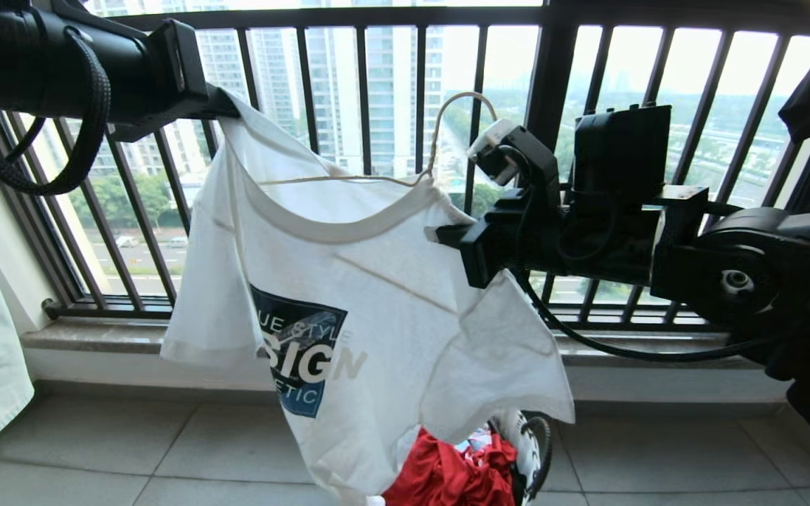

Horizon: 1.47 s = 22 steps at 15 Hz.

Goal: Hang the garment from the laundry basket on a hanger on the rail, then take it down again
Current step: Hang the clothes on the clothes rack

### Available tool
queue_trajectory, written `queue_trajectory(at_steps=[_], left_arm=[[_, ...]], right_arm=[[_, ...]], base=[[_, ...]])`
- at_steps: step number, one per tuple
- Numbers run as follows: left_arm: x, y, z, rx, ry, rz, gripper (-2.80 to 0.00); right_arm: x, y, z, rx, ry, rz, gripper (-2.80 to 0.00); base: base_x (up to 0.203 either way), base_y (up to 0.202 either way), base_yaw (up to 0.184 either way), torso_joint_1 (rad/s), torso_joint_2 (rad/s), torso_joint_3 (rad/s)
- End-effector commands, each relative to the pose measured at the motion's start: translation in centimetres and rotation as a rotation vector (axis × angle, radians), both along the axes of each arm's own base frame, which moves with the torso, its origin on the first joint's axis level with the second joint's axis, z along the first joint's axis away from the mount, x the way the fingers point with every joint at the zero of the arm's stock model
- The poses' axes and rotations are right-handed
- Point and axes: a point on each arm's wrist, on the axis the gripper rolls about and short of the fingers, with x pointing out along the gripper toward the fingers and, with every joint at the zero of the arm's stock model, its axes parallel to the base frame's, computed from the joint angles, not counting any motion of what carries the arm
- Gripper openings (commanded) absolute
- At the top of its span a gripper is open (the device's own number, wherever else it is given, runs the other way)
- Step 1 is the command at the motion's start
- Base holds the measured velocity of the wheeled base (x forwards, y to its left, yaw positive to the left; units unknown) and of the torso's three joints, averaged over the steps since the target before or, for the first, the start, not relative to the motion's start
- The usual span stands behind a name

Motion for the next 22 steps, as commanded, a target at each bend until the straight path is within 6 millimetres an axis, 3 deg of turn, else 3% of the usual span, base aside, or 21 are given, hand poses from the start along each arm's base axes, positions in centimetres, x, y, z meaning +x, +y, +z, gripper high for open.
queue_trajectory(at_steps=[1,4,8,13,17,22], left_arm=[[1.6,-1.7,-0.4,0.013,0.008,-0.041,-2.8],[3.6,-3.6,-1.5,0.126,-0.026,-0.043,-2.8],[3.6,-4.8,-1.5,0.134,-0.065,-0.066,-2.8],[2.0,-6.0,-0.8,0.121,-0.084,-0.119,-2.8],[0.0,-6.9,-0.1,0.107,-0.1,-0.177,-2.8],[-0.7,-7.7,-0.5,0.121,-0.087,-0.183,-2.8]], right_arm=[[0.9,0.7,-0.5,0.034,0.034,-0.004,-2.8],[0.7,0.9,-0.2,0.062,0.048,-0.001,-2.8],[0.0,2.1,0.7,0.143,0.102,0.029,-2.8],[-0.9,4.0,0.4,0.176,0.15,0.075,-2.8],[-0.9,4.2,1.1,0.239,0.19,0.073,-2.8],[-1.3,4.0,1.7,0.254,0.187,0.075,-2.8]], base=[[0.0,0.0,0.0,0.0,0.0,0.0],[0.0,0.0,0.0,0.0,0.0,0.0],[0.0,0.0,0.0,0.0,0.0,0.0],[0.0,0.0,0.0,0.0,0.0,0.0],[0.0,0.0,0.0,0.0,0.0,0.0],[0.0,0.0,0.0,0.0,0.0,0.0]])
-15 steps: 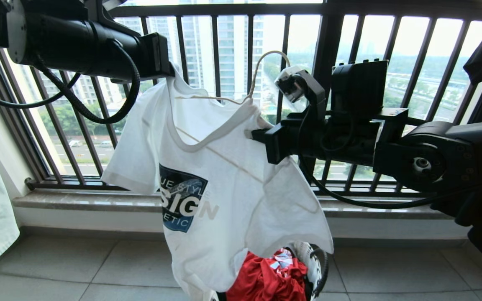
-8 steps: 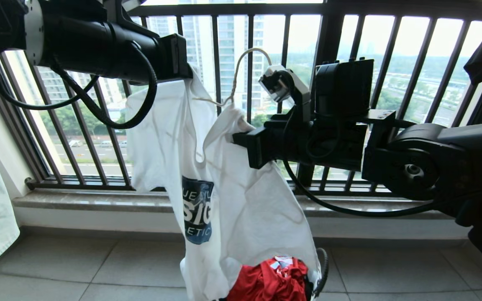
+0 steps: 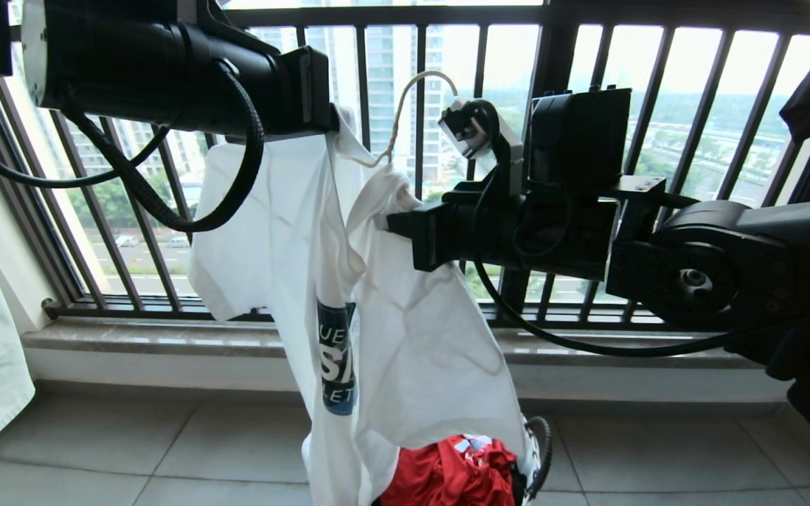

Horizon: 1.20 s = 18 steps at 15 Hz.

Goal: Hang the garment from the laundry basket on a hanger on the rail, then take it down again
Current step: Hang the clothes on the clothes rack

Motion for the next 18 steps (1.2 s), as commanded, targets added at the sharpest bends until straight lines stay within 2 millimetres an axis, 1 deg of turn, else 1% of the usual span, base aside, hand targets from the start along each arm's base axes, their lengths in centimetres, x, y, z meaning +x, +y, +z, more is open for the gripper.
queue_trajectory(at_steps=[1,10,11,12,15,18], left_arm=[[-0.7,-0.2,0.2,0.0,-0.007,0.0,-2.8],[-0.7,-0.5,0.1,0.019,-0.018,0.02,-2.8],[-0.7,-0.5,0.2,0.023,-0.027,0.025,-0.87],[-0.9,-0.4,0.4,0.021,-0.034,0.023,0.0],[-1.8,-0.5,0.9,0.017,-0.055,0.005,0.0],[-2.4,-0.5,1.0,0.027,-0.051,-0.01,0.0]], right_arm=[[-0.2,-0.1,0.4,0.008,-0.006,0.003,-2.8],[-0.8,-0.2,0.8,0.015,-0.014,0.012,-2.8],[-0.8,-0.2,0.8,0.015,-0.014,0.012,-2.8],[-0.8,-0.2,0.8,0.015,-0.014,0.012,-2.8],[-0.8,-0.2,0.9,0.014,-0.018,0.012,-2.8],[-0.7,-0.2,0.6,0.003,-0.009,0.008,-2.8]], base=[[0.0,0.0,0.0,0.0,0.0,0.0],[0.0,0.0,0.0,0.0,0.0,0.0],[0.0,0.0,0.0,0.0,0.0,0.0],[0.0,0.0,0.0,0.0,0.0,0.0],[0.0,0.0,0.0,0.0,0.0,0.0],[0.0,0.0,0.0,0.0,0.0,0.0]])
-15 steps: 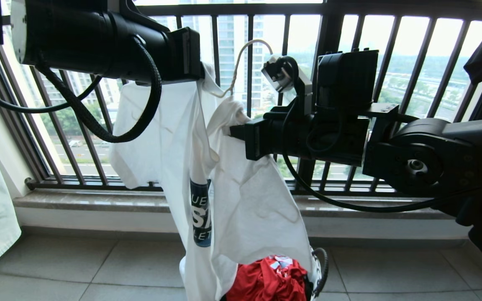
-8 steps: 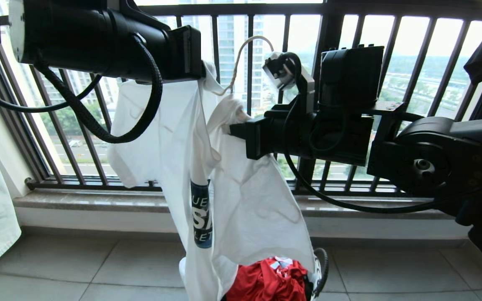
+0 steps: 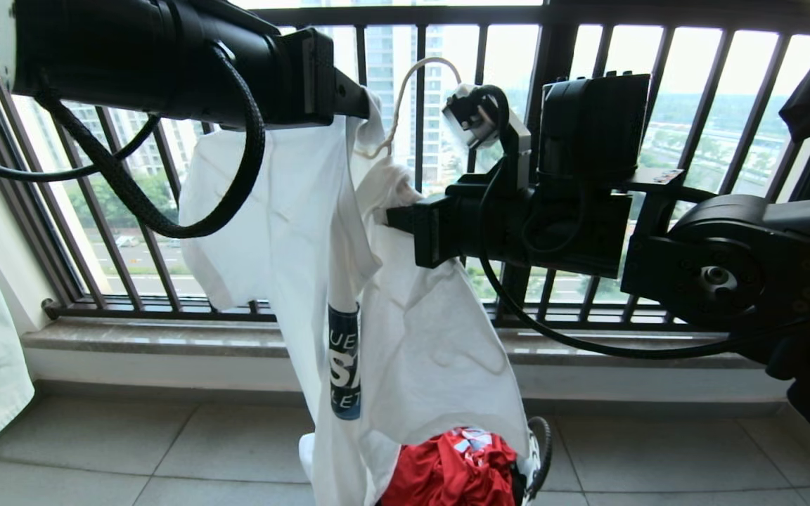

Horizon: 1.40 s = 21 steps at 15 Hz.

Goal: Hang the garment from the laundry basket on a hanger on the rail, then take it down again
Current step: Hang the clothes on the clothes rack

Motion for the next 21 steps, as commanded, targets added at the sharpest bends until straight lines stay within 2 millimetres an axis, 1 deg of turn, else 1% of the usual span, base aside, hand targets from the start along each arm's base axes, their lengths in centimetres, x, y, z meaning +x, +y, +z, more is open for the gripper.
queue_trajectory(at_steps=[1,4,6,8,10,12,14,16,19,21], left_arm=[[-0.6,0.0,-0.3,0.038,0.029,-0.007,0.0],[-1.0,0.3,-0.5,0.1,0.054,0.028,0.0],[-1.0,0.4,-0.6,0.155,0.053,0.083,0.0],[-0.7,0.5,-0.6,0.217,0.007,0.174,0.0],[-1.0,0.8,0.2,0.228,-0.066,0.187,0.0],[-1.3,1.0,0.6,0.277,-0.102,0.223,0.0],[-1.1,0.3,0.1,0.321,-0.1,0.298,0.0],[-0.9,-0.3,-0.1,0.328,-0.103,0.312,0.0],[-0.6,-1.0,1.4,0.215,-0.216,0.341,0.0],[-0.3,-1.7,1.3,0.241,-0.244,0.337,0.0]], right_arm=[[0.0,0.0,-0.1,-0.015,0.012,-0.002,-2.8],[-0.1,-0.2,-0.1,-0.036,0.014,0.0,-2.8],[-0.1,-0.1,-0.1,-0.037,0.015,0.0,-2.8],[-0.2,-0.2,0.0,-0.037,0.015,0.0,-2.8],[-0.2,-0.2,0.0,-0.037,0.013,0.0,-2.8],[-0.2,-0.2,0.0,-0.042,0.019,0.0,-2.8],[-0.4,-0.4,0.2,-0.046,0.024,0.0,-2.8],[-0.6,-0.6,0.4,-0.046,0.024,0.0,-2.8],[-0.7,-0.6,0.5,-0.044,0.022,0.0,-2.8],[-0.8,-0.7,0.7,-0.041,0.018,0.0,-2.8]], base=[[0.0,0.0,0.0,0.0,0.0,0.0],[0.0,0.0,0.0,0.0,0.0,0.0],[0.0,0.0,0.0,0.0,0.0,0.0],[0.0,0.0,0.0,0.0,0.0,0.0],[0.0,0.0,0.0,0.0,0.0,0.0],[0.0,0.0,0.0,0.0,0.0,0.0],[0.0,0.0,0.0,0.0,0.0,0.0],[0.0,0.0,0.0,0.0,0.0,0.0],[0.0,0.0,0.0,0.0,0.0,0.0],[0.0,0.0,0.0,0.0,0.0,0.0]])
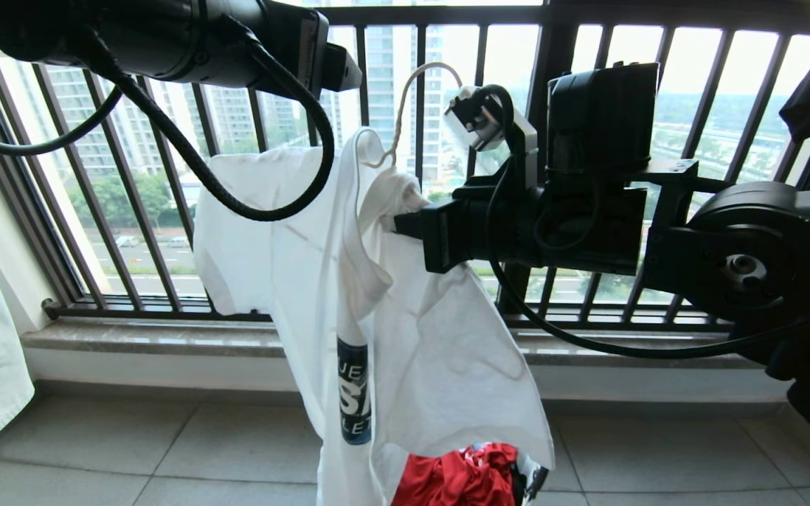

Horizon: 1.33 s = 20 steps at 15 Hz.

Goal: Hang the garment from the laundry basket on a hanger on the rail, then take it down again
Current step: Hang the clothes on the clothes rack

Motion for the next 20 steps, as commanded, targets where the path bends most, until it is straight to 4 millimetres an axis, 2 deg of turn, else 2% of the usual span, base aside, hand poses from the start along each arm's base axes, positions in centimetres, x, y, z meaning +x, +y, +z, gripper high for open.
queue_trajectory(at_steps=[1,5,10,12,13,15,17,19,20], left_arm=[[0.7,-0.9,-0.7,0.03,0.01,-0.004,0.0],[0.9,-1.0,-0.8,0.115,-0.008,0.032,0.0],[-1.9,1.4,1.2,0.064,-0.052,0.034,0.0],[-3.1,2.3,1.1,0.084,-0.027,0.034,0.0],[-3.2,2.5,1.0,0.101,-0.006,0.037,-2.8],[-2.7,3.5,0.5,0.139,0.039,0.07,-2.8],[-2.4,4.2,0.2,0.153,0.069,0.018,-2.8],[-3.6,5.5,0.4,0.156,0.102,-0.139,-2.8],[-4.3,6.5,0.3,0.196,0.136,-0.159,-2.8]], right_arm=[[-0.3,-0.2,0.4,0.008,-0.009,0.002,-2.8],[-0.5,-0.3,0.7,0.012,-0.014,0.002,-2.8],[-0.5,-0.4,0.6,0.011,-0.013,0.002,-2.8],[-0.5,-0.4,0.6,0.011,-0.013,0.002,-2.8],[-0.5,-0.4,0.7,0.012,-0.014,0.004,-2.8],[-0.7,-0.6,0.9,0.015,-0.017,0.005,-2.8],[-0.6,-0.7,0.8,0.014,-0.013,0.017,-2.8],[-0.2,-1.4,0.7,0.017,-0.007,0.035,-2.8],[0.2,-1.8,0.7,0.019,-0.005,0.039,-2.8]], base=[[0.0,0.0,0.0,0.0,0.0,0.0],[0.0,0.0,0.0,0.0,0.0,0.0],[0.0,0.0,0.0,0.0,0.0,0.0],[0.0,0.0,0.0,0.0,0.0,0.0],[0.0,0.0,0.0,0.0,0.0,0.0],[0.0,0.0,0.0,0.0,0.0,0.0],[0.0,0.0,0.0,0.0,0.0,0.0],[0.0,0.0,0.0,0.0,0.0,0.0],[0.0,0.0,0.0,0.0,0.0,0.0]])
